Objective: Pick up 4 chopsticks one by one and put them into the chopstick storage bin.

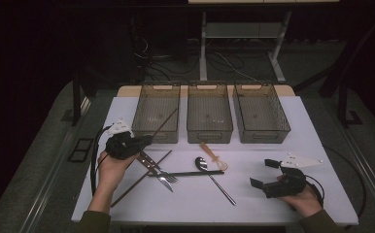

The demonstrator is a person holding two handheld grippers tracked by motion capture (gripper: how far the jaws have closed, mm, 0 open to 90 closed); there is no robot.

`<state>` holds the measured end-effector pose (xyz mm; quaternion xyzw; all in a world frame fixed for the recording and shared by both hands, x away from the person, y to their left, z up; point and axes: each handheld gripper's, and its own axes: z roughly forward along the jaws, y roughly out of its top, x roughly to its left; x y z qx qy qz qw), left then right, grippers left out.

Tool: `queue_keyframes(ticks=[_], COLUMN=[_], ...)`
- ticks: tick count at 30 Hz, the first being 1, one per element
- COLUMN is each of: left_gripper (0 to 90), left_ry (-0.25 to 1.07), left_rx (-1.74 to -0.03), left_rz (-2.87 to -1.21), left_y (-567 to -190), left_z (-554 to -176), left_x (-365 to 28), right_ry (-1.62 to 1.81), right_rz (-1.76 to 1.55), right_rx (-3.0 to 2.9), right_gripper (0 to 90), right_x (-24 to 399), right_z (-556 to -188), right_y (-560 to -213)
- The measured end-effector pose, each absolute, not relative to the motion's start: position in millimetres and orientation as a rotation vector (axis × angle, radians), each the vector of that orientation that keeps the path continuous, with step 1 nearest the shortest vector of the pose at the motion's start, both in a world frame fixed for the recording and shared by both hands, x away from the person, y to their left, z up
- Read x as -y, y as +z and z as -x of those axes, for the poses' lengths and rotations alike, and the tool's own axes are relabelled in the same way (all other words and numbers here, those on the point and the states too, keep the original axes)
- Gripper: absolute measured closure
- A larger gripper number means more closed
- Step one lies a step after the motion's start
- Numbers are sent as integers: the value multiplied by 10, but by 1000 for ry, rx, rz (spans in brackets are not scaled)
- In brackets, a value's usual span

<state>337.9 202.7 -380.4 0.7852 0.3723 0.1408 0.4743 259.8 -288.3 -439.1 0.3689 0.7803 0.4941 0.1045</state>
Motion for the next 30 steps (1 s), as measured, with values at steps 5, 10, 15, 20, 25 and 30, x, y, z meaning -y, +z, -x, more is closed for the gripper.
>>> queue_keyframes(ticks=[5,10,15,20,25,30], left_gripper=[852,852,853,854,853,853], left_ry=[344,354,347,349,356,362], left_rx=[-910,-910,-912,-921,-920,-915], left_rz=[-1906,-1902,-1896,-1884,-1883,-1872], left_y=[-3775,-3758,-3746,-3741,-3715,-3641], left_z=[-3470,-3570,-3676,-3748,-3832,-3930], left_x=[-1973,-1941,-1910,-1880,-1842,-1816], right_ry=[1458,1466,1466,1467,1477,1484], right_rz=[-1087,-1091,-1092,-1092,-1092,-1088], right_rx=[-2301,-2290,-2291,-2295,-2288,-2291], right_gripper=[23,23,23,23,23,23], right_x=[2888,2881,2882,2888,2890,2889], right_z=[-2601,-2604,-2602,-2604,-2605,-2606], right_y=[-4390,-4397,-4395,-4392,-4389,-4385])
